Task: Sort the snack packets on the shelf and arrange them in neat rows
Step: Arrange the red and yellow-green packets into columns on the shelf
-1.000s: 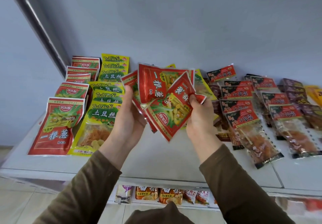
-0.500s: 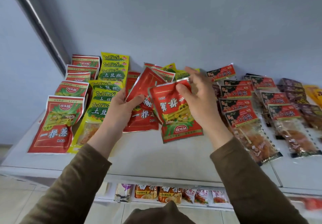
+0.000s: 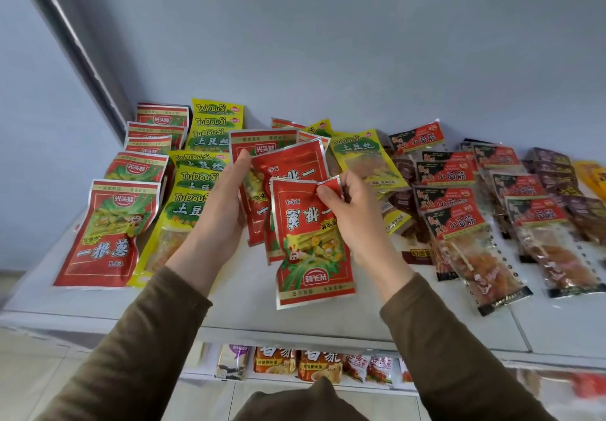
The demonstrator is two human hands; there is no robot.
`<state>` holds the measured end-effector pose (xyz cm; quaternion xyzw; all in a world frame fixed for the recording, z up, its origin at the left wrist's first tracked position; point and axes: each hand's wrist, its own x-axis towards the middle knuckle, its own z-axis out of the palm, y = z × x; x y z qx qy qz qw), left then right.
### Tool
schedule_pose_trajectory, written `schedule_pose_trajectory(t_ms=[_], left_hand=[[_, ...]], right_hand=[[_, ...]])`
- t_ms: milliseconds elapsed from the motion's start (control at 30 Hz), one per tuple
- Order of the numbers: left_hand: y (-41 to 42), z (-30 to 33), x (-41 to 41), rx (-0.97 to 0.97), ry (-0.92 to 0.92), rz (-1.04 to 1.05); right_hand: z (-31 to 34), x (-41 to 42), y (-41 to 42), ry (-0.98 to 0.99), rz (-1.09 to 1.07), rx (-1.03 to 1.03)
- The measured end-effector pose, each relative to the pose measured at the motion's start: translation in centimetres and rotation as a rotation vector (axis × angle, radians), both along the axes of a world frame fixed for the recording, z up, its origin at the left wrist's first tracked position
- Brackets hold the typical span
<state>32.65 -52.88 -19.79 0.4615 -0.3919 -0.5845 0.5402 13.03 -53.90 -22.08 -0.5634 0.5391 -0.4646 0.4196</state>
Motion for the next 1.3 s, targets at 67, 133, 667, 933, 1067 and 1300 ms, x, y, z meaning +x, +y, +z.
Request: schedule_pose_trajectory(t_ms=[67,133,667,933,1067,1300], left_hand=[[0.0,-0.1,-0.2,-0.036,-0.038,-0.033],[-0.1,-0.4,-0.4,-0.048,-0.067,-0.041],[-0.5,-1.2,-0.4,-0.019,-0.052,-0.094],[-0.9,-1.3,0.0,-0.031,-0.026,-0.041],[-0.7,-1.5,0.1,-0.031,-0.07,-0.06],[-0.7,-1.2,1.0,0.062,0.05,-0.105]], right_hand=[[-0.4,0.5,0.5,-0.018,-0.032,-0.039],[-0.8,0.9,0.9,-0.038,-0.052,-0.065],[-1.7,1.4,1.3,-0.206,-0.009,-0.008],[0.3,0.5,1.1,-0.531,0.153,0.246],[1.0,0.0,0.6,-0.339,0.183,0.291],[5.0,-1.7,-1.0,0.135,0.209,0.095]])
